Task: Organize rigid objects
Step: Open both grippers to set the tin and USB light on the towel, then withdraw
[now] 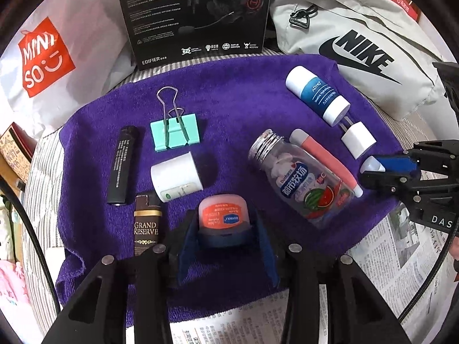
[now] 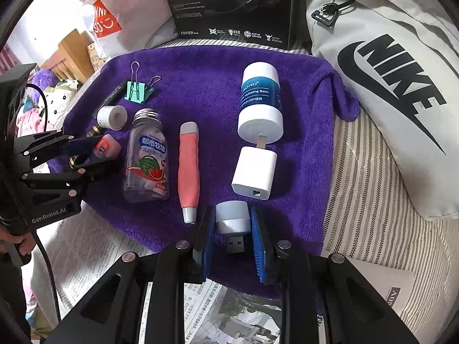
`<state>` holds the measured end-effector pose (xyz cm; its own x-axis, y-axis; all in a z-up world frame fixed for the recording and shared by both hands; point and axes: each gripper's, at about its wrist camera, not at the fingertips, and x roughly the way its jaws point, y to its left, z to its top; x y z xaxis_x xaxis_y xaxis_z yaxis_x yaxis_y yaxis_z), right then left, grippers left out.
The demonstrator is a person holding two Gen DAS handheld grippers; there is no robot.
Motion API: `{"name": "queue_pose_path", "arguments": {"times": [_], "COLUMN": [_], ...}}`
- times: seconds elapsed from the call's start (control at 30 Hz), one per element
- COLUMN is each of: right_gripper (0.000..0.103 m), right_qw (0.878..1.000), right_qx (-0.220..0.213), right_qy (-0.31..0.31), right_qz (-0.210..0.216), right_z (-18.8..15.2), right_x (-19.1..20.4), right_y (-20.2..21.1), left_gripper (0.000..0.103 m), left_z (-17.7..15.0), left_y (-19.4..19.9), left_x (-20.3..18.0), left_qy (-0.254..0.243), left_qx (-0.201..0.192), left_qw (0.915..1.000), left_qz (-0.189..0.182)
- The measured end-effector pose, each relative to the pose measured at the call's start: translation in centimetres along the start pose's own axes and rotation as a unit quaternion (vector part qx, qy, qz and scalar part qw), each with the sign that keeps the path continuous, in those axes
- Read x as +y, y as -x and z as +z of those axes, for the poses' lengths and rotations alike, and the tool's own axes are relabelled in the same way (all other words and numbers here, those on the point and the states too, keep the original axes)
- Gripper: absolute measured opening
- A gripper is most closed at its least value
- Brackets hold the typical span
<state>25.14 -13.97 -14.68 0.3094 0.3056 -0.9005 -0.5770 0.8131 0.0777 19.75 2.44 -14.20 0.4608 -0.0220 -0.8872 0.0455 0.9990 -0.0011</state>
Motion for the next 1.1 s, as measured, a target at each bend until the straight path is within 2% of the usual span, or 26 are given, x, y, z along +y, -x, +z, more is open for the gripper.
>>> {"name": "queue_pose_path", "arguments": {"times": [0.13,0.2,0.27,0.4,0.5,0.53,0.6,0.67,0.73,0.83,0.9,1.03,1.1], "right_gripper": [0.027,0.028,0.032,0.033,0.035,0.04,0.042,0.052,0.059,0.064,0.067,0.082,0.084], "right_qw": [1.0,1.0,1.0,1.0,1.0,1.0,1.0,1.0,1.0,0.999,0.999,0.998,0.998], "right_qx": [0.007,0.009,0.01,0.01,0.005,0.001,-0.006,-0.014,-0.021,-0.03,-0.04,-0.056,-0.058], "right_qy": [0.0,-0.002,-0.003,-0.008,-0.009,-0.011,-0.018,-0.022,-0.021,-0.012,-0.005,-0.008,-0.015], "right_qz": [0.003,0.0,-0.003,-0.002,-0.011,-0.015,-0.009,0.001,0.001,-0.001,0.005,0.013,0.011], "right_z": [0.0,0.0,-0.1,-0.4,-0.8,-1.0,-1.4,-1.8,-2.1,-2.7,-3.3,-4.4,-4.9], "right_x": [-0.1,-0.2,-0.2,-0.3,-0.2,-0.2,-0.2,-0.1,0.4,1.2,1.8,2.2,2.4], "right_y": [0.1,0.3,0.6,1.5,2.5,3.0,3.6,4.4,5.0,6.2,7.2,8.8,9.3], "left_gripper": [0.043,0.05,0.05,0.053,0.069,0.072,0.085,0.091,0.091,0.096,0.097,0.101,0.101], "left_z": [0.0,0.0,-0.1,-0.4,-0.7,-0.8,-1.1,-1.3,-1.8,-2.4,-2.7,-2.8,-2.8], "left_y": [0.0,0.0,0.1,0.7,1.7,2.2,3.0,3.7,4.4,5.3,6.1,7.4,7.9], "left_x": [0.1,0.3,0.3,0.6,0.6,0.6,0.6,0.6,0.6,0.4,0.3,0.2,0.1], "left_qy": [0.007,0.011,0.012,0.02,0.02,0.021,0.025,0.025,0.033,0.049,0.062,0.088,0.102], "left_qx": [0.01,0.015,0.015,0.018,0.009,0.004,-0.003,-0.003,-0.003,0.0,-0.006,-0.02,-0.023], "left_qw": [0.9999,0.9996,0.9995,0.9993,0.9993,0.9993,0.9992,0.9986,0.9978,0.9966,0.9962,0.9944,0.9932], "left_qz": [-0.008,-0.02,-0.025,-0.028,-0.03,-0.03,-0.031,-0.047,-0.058,-0.065,-0.06,-0.055,-0.051]}}
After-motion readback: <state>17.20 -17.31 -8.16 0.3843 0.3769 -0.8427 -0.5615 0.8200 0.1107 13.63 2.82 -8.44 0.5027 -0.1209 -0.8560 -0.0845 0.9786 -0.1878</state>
